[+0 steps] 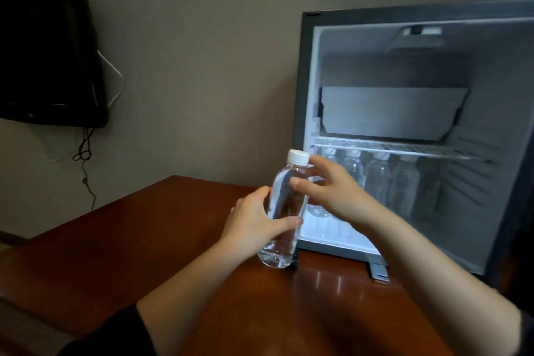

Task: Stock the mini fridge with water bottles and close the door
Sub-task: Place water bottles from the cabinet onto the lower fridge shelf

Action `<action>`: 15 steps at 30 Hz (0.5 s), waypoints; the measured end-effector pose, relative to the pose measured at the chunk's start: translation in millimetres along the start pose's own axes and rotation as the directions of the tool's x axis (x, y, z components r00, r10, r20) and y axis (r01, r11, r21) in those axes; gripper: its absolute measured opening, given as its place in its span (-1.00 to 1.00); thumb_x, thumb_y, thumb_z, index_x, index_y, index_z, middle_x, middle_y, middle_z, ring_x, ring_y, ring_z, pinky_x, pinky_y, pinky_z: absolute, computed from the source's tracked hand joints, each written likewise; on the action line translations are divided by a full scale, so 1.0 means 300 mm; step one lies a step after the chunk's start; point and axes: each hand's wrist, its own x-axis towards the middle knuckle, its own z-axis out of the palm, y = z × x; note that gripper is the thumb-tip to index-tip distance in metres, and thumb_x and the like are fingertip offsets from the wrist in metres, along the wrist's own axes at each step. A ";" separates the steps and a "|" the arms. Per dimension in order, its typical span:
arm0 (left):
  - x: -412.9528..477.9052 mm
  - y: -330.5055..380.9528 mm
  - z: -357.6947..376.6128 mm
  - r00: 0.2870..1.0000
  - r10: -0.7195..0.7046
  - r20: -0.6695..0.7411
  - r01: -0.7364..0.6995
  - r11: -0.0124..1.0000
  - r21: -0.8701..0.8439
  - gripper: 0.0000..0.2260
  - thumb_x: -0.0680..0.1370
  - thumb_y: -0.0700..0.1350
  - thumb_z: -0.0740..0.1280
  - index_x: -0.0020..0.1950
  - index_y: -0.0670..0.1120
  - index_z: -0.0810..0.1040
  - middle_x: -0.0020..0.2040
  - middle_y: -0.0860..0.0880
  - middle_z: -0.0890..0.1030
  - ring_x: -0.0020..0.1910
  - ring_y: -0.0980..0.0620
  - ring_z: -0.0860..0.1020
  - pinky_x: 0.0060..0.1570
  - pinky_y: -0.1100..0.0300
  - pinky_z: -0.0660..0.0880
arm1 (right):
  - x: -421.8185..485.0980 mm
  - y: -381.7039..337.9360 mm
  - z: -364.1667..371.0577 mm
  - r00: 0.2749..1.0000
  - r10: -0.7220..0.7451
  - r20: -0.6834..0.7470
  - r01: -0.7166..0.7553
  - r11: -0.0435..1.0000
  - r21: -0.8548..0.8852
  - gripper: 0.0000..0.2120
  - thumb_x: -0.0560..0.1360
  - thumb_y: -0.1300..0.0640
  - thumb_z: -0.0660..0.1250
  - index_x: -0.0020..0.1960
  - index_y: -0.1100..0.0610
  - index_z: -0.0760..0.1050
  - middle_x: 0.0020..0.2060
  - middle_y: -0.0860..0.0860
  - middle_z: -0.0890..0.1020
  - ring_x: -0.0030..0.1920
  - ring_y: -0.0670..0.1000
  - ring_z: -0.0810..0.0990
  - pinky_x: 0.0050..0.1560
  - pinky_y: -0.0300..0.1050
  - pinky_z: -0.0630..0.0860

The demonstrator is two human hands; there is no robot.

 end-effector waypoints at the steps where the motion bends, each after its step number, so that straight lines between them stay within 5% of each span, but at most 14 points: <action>1: 0.007 0.021 0.030 1.000 0.007 0.003 -0.007 1.000 -0.002 -0.54 0.18 0.28 0.42 -0.06 0.06 0.52 -0.15 0.11 0.65 -0.08 0.08 0.60 0.00 -0.03 0.54 | -0.014 0.015 -0.023 1.000 0.030 -0.006 -0.030 1.000 0.002 -0.73 0.48 0.16 0.37 0.17 0.05 0.49 -0.01 0.02 0.62 -0.03 -0.02 0.59 -0.03 -0.10 0.54; 8: 0.040 0.143 0.247 0.999 0.029 0.037 -0.030 0.998 0.053 -0.55 0.29 0.25 0.44 0.04 0.03 0.48 -0.09 0.10 0.58 -0.01 0.02 0.54 -0.03 0.10 0.48 | -0.081 0.113 -0.164 0.986 0.090 -0.140 -0.118 0.971 -0.206 -0.66 0.40 0.00 0.45 0.12 0.08 0.52 -0.14 -0.08 0.60 -0.07 -0.05 0.57 0.00 -0.10 0.51; 15: 0.113 0.212 0.450 0.987 0.053 0.154 -0.026 0.986 -0.168 -0.50 0.38 0.10 0.46 0.26 0.01 0.44 0.04 0.11 0.52 0.11 0.08 0.52 0.02 0.26 0.40 | -0.085 0.215 -0.314 0.948 0.143 -0.284 -0.253 0.882 -0.398 -0.58 0.40 -0.07 0.42 0.20 0.04 0.50 0.02 -0.01 0.60 0.10 0.07 0.53 0.18 0.06 0.45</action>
